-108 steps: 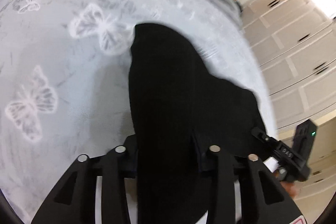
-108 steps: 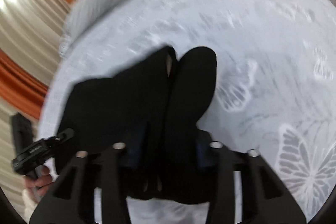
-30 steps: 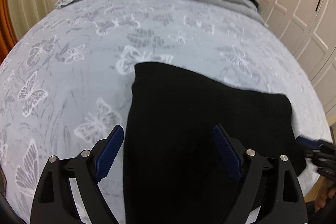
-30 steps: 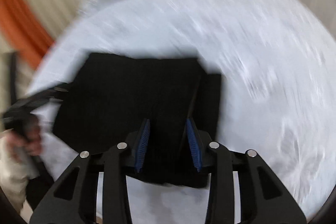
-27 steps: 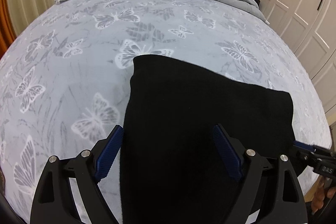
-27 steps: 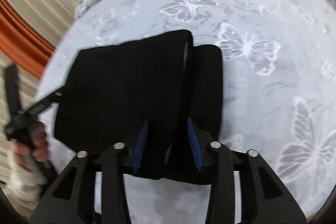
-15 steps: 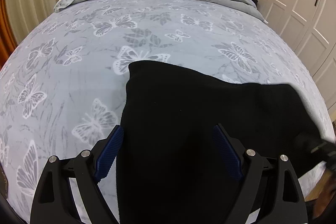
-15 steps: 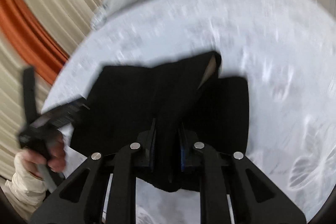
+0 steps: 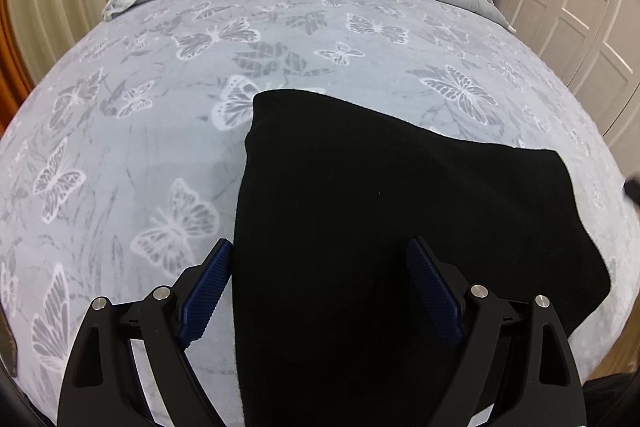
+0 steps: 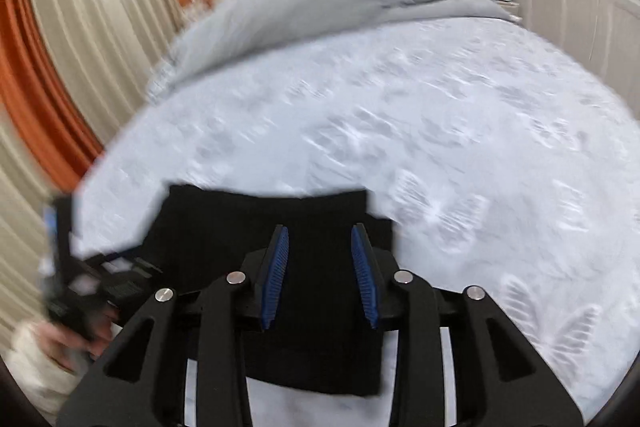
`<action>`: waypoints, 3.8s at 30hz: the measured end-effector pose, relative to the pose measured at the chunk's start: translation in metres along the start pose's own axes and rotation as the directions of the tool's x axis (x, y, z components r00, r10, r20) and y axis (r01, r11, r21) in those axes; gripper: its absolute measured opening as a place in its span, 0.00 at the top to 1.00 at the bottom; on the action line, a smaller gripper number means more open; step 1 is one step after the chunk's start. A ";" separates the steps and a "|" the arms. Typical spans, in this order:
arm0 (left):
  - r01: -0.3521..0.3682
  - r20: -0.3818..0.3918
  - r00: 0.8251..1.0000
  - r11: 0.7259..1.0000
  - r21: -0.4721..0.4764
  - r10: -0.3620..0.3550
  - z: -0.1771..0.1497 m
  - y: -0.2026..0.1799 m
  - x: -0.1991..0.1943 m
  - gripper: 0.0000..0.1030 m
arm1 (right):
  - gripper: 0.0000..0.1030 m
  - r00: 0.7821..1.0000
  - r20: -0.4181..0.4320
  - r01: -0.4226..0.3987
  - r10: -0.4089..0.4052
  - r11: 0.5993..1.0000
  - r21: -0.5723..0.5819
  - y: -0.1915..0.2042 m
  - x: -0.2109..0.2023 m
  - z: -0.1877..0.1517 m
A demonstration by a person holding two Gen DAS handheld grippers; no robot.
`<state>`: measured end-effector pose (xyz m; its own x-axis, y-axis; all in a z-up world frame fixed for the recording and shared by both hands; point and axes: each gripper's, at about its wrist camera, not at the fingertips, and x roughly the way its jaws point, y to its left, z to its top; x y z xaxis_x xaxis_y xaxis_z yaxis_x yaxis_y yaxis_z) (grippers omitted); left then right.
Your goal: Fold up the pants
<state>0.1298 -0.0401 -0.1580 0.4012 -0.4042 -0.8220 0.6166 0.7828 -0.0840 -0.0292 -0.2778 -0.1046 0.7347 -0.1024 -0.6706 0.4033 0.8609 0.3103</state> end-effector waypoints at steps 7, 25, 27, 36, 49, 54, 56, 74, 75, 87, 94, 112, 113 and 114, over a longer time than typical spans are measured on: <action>-0.039 0.016 0.999 0.999 0.030 0.038 -0.002 -0.005 0.004 0.16 | 0.71 0.964 -0.215 0.154 -0.156 0.988 -0.024 0.007 0.104 -0.001; -0.089 0.115 0.987 0.975 -0.202 0.114 0.022 0.066 -0.037 0.16 | 0.72 0.997 -0.069 0.029 -0.025 0.997 0.066 0.036 0.081 0.016; -0.128 0.123 0.979 0.960 -0.247 0.162 0.026 0.080 -0.041 0.16 | 0.72 0.996 -0.087 -0.027 0.030 0.999 0.035 0.057 0.093 0.017; -0.115 0.090 0.986 0.967 -0.227 0.139 0.025 0.079 -0.031 0.16 | 0.67 0.977 -0.203 0.018 -0.059 0.980 -0.198 0.126 0.191 0.000; -0.171 0.189 0.956 0.947 -0.272 0.226 0.038 0.111 -0.071 0.16 | 0.64 0.982 -0.186 -0.104 0.028 0.906 -0.411 0.192 0.159 -0.050; -0.135 0.142 0.973 0.951 -0.278 0.180 0.031 0.122 -0.068 0.16 | 0.63 0.944 -0.303 -0.219 0.128 0.933 -0.287 0.178 0.136 -0.041; -0.156 0.142 0.970 0.955 -0.251 0.196 0.025 0.122 -0.068 0.16 | 0.59 0.937 -0.332 -0.211 0.103 0.927 -0.309 0.177 0.145 -0.054; -0.200 0.098 0.972 0.968 -0.149 0.215 0.023 0.090 -0.041 0.16 | 0.42 0.989 -0.086 0.106 -0.117 0.987 -0.118 0.091 0.085 0.013; -0.193 0.090 0.974 0.972 -0.137 0.207 0.023 0.084 -0.037 0.16 | 0.41 0.982 -0.073 0.165 -0.173 0.980 -0.114 0.080 0.083 0.014; -0.085 0.005 0.996 0.996 0.000 0.085 0.022 0.019 0.003 0.16 | 0.22 0.955 -0.221 0.197 -0.196 0.980 -0.019 0.013 0.089 0.011; 0.066 -0.099 0.992 0.995 -0.081 -0.074 0.007 0.028 0.004 0.16 | 0.22 0.926 -0.376 0.023 -0.018 1.000 0.008 0.003 0.077 -0.031; 0.049 -0.103 0.994 0.999 -0.001 -0.049 -0.043 0.004 -0.016 0.16 | 0.64 0.960 -0.281 0.035 -0.010 0.996 0.084 -0.009 0.032 -0.065; 0.048 -0.099 0.994 0.999 -0.013 -0.049 -0.044 0.005 -0.016 0.16 | 0.61 0.966 -0.258 0.047 -0.026 0.996 0.075 -0.008 0.025 -0.061; 0.053 -0.095 0.994 0.998 -0.029 -0.056 -0.043 0.008 -0.016 0.16 | 0.47 0.980 -0.187 0.072 -0.059 0.996 0.061 -0.008 0.012 -0.055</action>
<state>0.0988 -0.0072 -0.1701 0.3005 -0.4005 -0.8656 0.6168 0.7738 -0.1439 -0.0538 -0.2580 -0.1522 0.5942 -0.0581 -0.8022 0.4874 0.8194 0.3017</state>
